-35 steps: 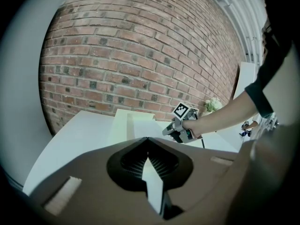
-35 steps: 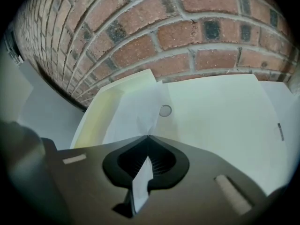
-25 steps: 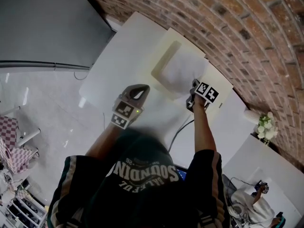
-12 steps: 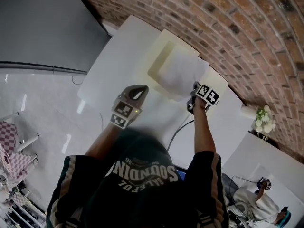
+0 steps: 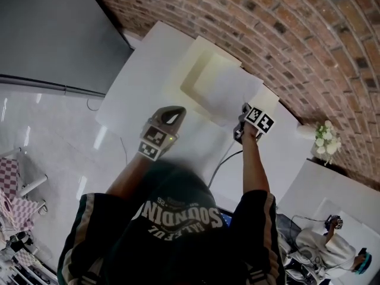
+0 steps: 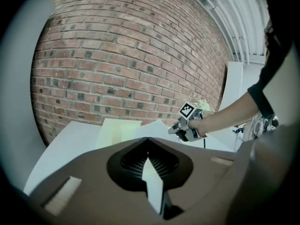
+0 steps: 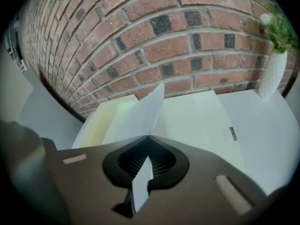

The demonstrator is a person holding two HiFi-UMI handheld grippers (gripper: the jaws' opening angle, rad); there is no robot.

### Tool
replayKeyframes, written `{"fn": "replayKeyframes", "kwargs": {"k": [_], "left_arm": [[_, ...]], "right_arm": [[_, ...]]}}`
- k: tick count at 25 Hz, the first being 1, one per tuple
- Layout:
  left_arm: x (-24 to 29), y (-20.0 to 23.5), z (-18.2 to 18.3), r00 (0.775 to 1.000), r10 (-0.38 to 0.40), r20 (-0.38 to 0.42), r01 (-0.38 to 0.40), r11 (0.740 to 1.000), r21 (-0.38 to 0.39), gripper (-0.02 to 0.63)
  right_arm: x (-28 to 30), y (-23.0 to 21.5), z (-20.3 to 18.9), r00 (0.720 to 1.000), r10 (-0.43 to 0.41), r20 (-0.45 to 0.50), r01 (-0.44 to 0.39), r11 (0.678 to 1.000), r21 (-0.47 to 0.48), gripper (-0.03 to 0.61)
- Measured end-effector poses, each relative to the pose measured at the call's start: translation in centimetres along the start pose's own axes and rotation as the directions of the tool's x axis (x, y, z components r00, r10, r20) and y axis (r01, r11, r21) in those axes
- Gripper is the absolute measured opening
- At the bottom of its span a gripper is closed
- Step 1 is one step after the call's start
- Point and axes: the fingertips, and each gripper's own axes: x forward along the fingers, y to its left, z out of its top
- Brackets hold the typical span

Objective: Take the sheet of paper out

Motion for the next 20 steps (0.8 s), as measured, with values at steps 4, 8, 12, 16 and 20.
{"fn": "replayKeyframes", "kwargs": {"k": [4, 8, 12, 16, 20], "left_arm": [[-0.7, -1.3, 0.4, 1.000, -0.014, 0.014, 0.013, 1.000, 0.018, 0.012], [-1.9, -2.2, 0.7, 1.000, -0.015, 0.027, 0.014, 0.999, 0.034, 0.011], [-2.9, -3.1, 1.0, 0.999, -0.017, 0.044, 0.015, 0.999, 0.045, 0.011], [-3.8, -4.2, 1.1, 0.998, -0.019, 0.060, 0.016, 0.998, 0.057, 0.012], [-4.7, -5.3, 1.2, 0.997, -0.021, 0.075, 0.017, 0.998, 0.060, 0.011]], "right_arm": [[-2.0, -0.6, -0.2, 0.999, 0.006, 0.035, -0.006, 1.000, -0.001, 0.002], [-4.3, -0.6, -0.5, 0.997, 0.019, 0.072, -0.017, 1.000, -0.024, 0.002], [-6.6, -0.4, -0.5, 0.993, 0.031, 0.114, -0.024, 0.997, -0.068, 0.002], [-8.9, 0.4, -0.2, 0.986, 0.049, 0.161, -0.032, 0.994, -0.107, 0.002], [-11.4, 1.3, 0.1, 0.977, 0.074, 0.202, -0.047, 0.990, -0.135, 0.002]]}}
